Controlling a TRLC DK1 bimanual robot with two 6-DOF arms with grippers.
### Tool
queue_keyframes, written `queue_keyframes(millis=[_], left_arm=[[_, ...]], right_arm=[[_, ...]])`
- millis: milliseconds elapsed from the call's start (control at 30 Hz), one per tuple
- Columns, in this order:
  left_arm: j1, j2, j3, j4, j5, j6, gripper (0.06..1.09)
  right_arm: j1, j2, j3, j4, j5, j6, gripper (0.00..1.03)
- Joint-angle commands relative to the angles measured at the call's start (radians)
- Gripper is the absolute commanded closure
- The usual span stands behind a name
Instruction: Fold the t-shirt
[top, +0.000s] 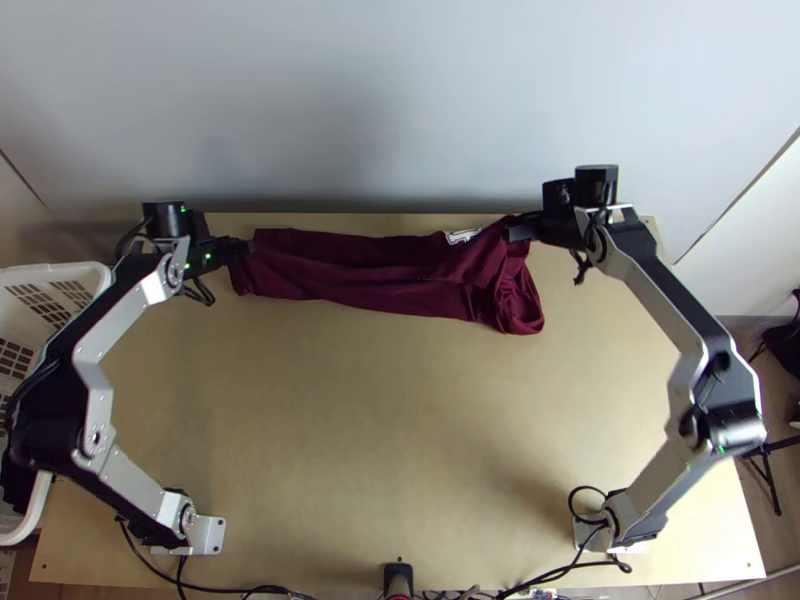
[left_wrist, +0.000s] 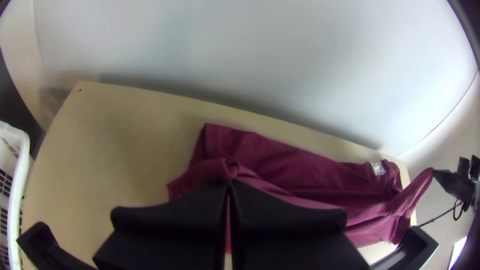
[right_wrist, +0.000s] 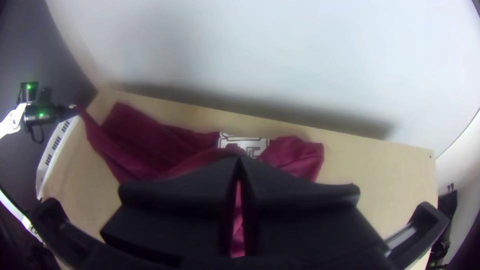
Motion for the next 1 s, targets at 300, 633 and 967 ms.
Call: queue_keyframes(millis=[300, 633, 967], left_arm=[[-0.010, 0.213, 0.130, 0.010, -0.047, -0.068, 1.05], [0.001, 0.275, 0.162, -0.003, -0.059, -0.075, 1.05], [-0.036, 0.383, 0.318, -0.231, -0.030, -0.073, 0.12]], right_arm=[[-0.043, 0.288, 0.165, 0.035, 0.017, 0.018, 1.00], [-0.083, 0.306, 0.115, 0.037, 0.025, 0.018, 1.00], [-0.076, 0.282, 0.069, 0.092, 0.029, 0.012, 0.97]])
